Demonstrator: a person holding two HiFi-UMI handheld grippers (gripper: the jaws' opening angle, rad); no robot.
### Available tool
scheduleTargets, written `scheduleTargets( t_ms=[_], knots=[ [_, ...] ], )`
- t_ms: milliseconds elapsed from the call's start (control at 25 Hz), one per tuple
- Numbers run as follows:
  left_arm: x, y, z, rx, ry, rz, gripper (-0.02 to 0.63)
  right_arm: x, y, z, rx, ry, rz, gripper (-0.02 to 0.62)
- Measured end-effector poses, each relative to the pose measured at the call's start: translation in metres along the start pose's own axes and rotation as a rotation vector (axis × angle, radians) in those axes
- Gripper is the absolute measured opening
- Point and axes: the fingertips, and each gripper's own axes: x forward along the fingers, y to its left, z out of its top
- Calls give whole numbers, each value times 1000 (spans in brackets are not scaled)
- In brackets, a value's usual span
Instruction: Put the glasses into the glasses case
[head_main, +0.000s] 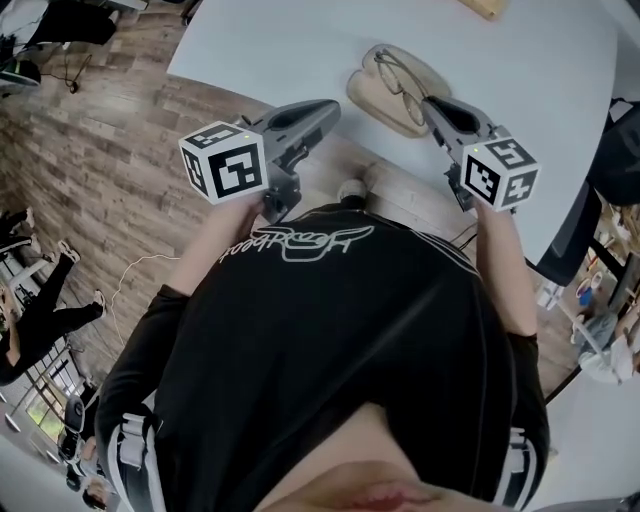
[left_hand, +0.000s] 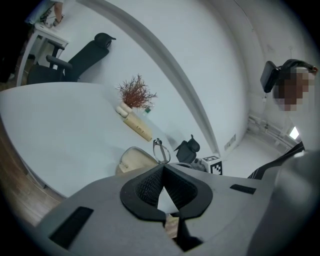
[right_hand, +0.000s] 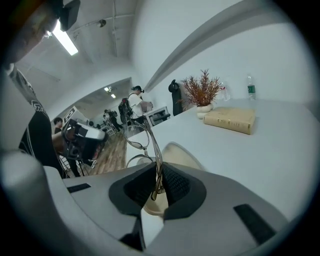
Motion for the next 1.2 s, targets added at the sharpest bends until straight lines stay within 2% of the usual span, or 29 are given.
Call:
scheduleTargets(
  t_ms=[480,920,1200],
  knots=[
    [2,8,-4,-13,4,15,6,20,-17,-35,-114,150,-77,32],
    [0,10,-4,-26,-8,25,6,30,-20,-54,-296,303,-143,32],
    [-2,10,-5,-42,-13,26,6,35,-20,-58,-292,349,-151,32]
  ],
)
